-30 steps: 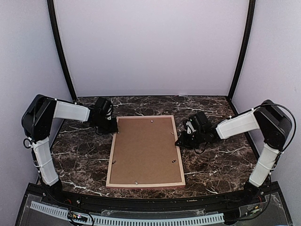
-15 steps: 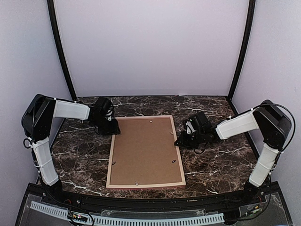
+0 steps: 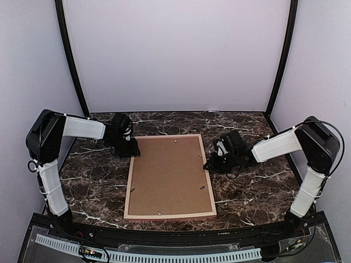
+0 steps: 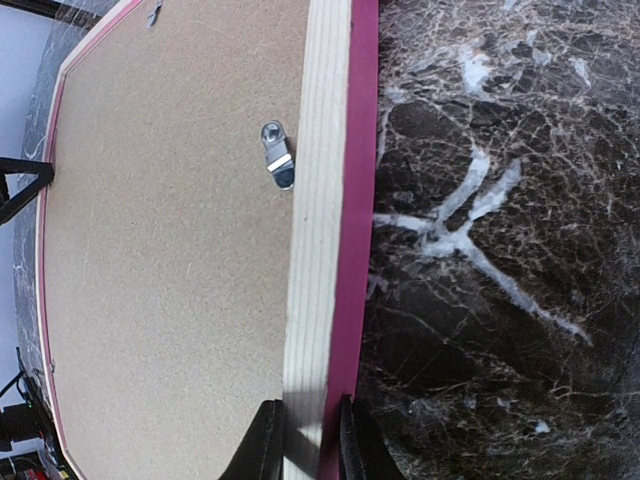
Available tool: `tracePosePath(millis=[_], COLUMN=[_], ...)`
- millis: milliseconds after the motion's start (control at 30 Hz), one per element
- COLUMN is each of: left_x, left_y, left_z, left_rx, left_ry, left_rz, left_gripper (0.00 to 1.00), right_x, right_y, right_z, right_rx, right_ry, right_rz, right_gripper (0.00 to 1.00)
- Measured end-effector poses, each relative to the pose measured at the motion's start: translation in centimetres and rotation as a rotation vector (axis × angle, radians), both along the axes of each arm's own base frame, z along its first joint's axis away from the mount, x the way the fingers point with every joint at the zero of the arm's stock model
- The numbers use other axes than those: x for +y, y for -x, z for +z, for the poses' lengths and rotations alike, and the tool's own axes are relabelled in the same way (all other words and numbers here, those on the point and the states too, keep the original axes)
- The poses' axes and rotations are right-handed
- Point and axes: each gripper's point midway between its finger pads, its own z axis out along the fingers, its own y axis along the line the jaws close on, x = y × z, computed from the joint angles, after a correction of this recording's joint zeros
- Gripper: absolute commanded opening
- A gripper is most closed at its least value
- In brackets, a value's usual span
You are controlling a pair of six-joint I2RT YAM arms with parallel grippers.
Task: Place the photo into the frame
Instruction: Press the fastener onto the backboard, then adjust the photo frame at the center of the board.
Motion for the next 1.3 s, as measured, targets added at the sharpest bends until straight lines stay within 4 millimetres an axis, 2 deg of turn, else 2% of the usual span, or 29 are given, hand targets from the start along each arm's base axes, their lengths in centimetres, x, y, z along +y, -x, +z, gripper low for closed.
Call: tracePosePath(millis=[133,333,433,600,767,900,1133,1300], left_x=[-0.3,-0.5,-0.3,0.7,1.3,0.8,-0.8,-1.2], left_y=[-0.1,0.1,0.8,3.2,5.1,6.9,11.4,13.6], left_z=[0.1,0.3,0.3,1.0,3.4,4.9,4.2,3.3], left_rx=[-0.01,-0.028,-0.029,-0.028,-0.077,-0.11,-0.083,-0.045], left_ry=[0.019,0.032,0.029,0.02,0.035,0.038,-0.012,-0.046], left_rz=[-0.007,-0.015,-0.022,-0.039,-0.055,-0.091,-0.199,-0.257], left_gripper=[0.57,0.62,0.66,0.75,0.8,0.81,0.81,0.82], right_x=[0.0,0.0,0.0,0.0,-0.1,-0.3,-0.7,-2.1], right_y=[0.0,0.0,0.0,0.0,-0.1,-0.2,-0.4,-0.5], right_z=[0.0,0.0,0.0,0.0,0.0,-0.1,0.0,0.1], right_rx=[0.0,0.002,0.002,0.005,0.01,0.013,0.012,0.022], right_ry=[0.0,-0.002,-0.002,-0.003,0.001,0.009,0.033,0.065], right_rz=[0.0,-0.002,-0.003,-0.011,-0.02,-0.032,-0.049,-0.063], right_gripper=[0.16,0.16,0.15,0.12,0.07,0.05,0.02,0.02])
